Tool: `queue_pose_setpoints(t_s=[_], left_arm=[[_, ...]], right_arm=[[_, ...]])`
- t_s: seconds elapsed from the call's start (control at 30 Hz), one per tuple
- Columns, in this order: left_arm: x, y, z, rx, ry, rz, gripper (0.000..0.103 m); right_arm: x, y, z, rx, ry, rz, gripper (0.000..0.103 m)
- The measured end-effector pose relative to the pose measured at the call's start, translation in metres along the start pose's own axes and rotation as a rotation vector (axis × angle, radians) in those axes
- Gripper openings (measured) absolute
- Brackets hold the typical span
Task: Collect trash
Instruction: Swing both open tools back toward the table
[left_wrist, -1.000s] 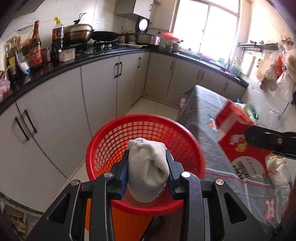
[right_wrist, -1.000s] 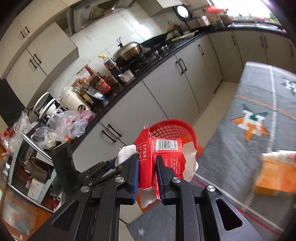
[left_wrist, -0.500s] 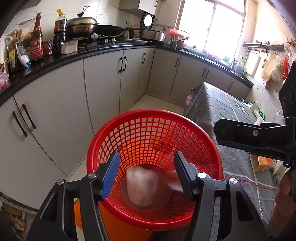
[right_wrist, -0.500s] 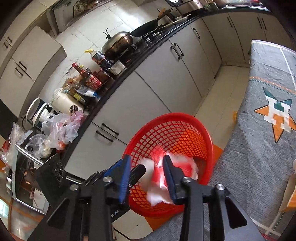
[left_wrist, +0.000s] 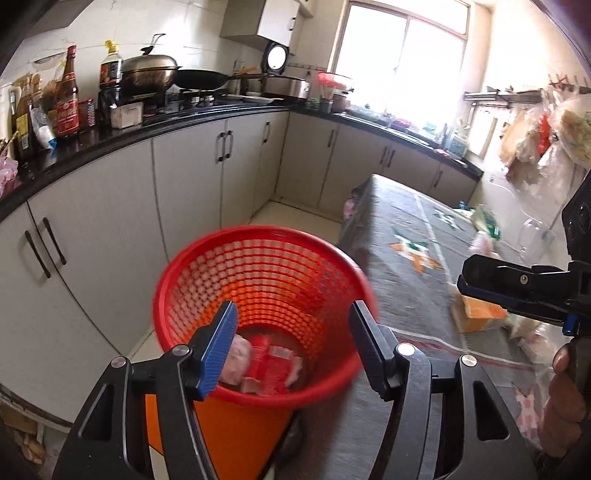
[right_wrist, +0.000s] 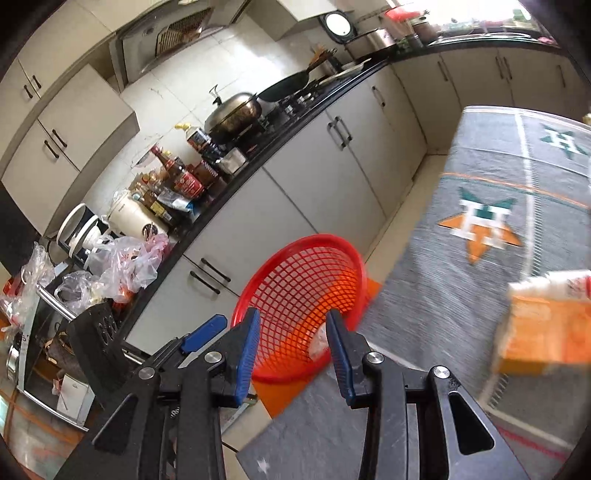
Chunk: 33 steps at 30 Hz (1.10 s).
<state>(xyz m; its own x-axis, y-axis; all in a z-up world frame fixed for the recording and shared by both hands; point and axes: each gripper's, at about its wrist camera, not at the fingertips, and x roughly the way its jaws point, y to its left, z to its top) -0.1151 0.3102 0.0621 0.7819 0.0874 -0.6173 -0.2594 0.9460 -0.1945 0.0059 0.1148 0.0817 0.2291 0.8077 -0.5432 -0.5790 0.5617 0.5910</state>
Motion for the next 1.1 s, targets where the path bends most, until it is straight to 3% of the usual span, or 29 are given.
queue_pose_setpoints(t_s=[0.33,0.73,0.9,1.1], left_arm=[[-0.008,-0.082,-0.019,0.085,0.042,-0.158,0.062],[0.011,-0.227,-0.048,0.172,0.23,-0.492,0.062],[0.031,-0.265,-0.057,0.173,0.272,-0.501,0.062],[0.05,-0.289,-0.061,0.197,0.317,-0.52,0.061]], right_arm=[[-0.103,-0.03,-0.047,-0.017,-0.135,-0.063,0.04],[-0.251,-0.127,-0.107,0.202,-0.382,-0.244,0.04],[-0.283,-0.18,-0.13,0.382,-0.394,-0.282,0.042],[-0.29,-0.216,-0.147,0.497,-0.376,-0.242,0.042]])
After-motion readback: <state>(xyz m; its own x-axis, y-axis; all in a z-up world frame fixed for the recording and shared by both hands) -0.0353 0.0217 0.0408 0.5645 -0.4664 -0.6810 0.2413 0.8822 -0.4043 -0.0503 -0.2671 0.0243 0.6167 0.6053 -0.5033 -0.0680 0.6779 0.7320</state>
